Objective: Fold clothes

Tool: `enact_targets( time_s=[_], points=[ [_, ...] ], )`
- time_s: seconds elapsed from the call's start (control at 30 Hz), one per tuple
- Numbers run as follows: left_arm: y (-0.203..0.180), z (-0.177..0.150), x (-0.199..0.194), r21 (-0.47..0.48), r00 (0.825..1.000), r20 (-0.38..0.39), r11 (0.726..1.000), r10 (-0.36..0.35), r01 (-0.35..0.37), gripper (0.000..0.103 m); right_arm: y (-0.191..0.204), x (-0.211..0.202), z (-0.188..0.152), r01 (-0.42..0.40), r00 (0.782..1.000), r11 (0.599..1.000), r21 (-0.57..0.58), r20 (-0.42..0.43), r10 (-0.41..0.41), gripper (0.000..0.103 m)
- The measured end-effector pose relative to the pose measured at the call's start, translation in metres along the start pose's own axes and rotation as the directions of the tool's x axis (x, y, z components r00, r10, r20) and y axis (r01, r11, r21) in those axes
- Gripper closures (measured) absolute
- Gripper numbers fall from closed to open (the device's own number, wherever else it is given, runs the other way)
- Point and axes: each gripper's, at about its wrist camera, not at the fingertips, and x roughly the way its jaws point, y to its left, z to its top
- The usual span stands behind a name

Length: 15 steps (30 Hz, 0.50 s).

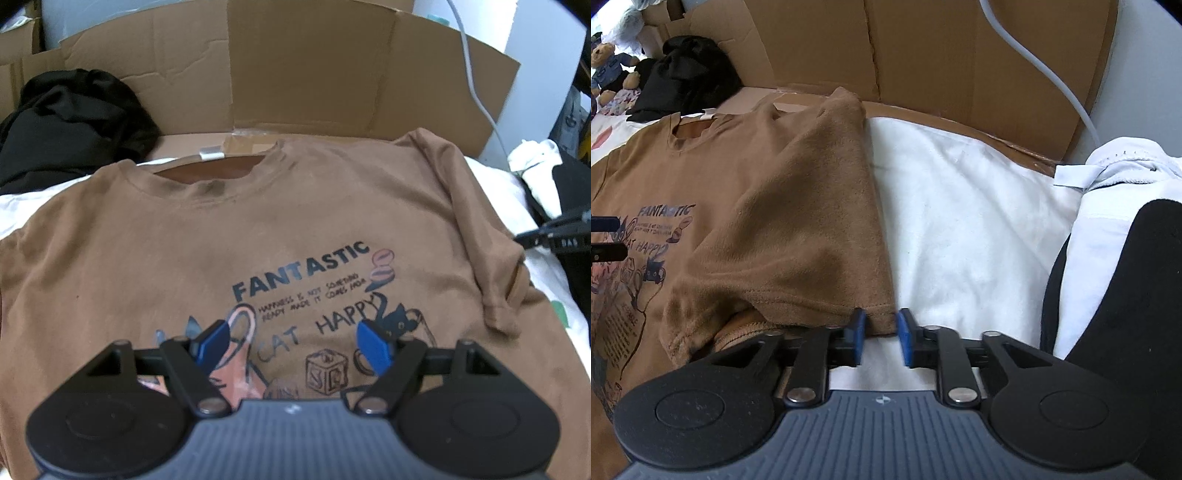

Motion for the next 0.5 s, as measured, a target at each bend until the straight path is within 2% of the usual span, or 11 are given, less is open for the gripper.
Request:
enact_targets(
  time_s=[0.23,0.5],
  points=[
    [-0.005,0.000,-0.004,0.012,1.000,-0.002,1.000,0.010,-0.010,0.025,-0.013,-0.023,0.010,0.081,0.996,0.994,-0.078,0.050,-0.077,0.099],
    [-0.014,0.000,-0.005,0.033,1.000,-0.005,0.999,0.013,-0.013,0.025,-0.042,-0.050,0.040,0.285,0.953,0.945,-0.161,0.156,-0.260,0.099]
  ],
)
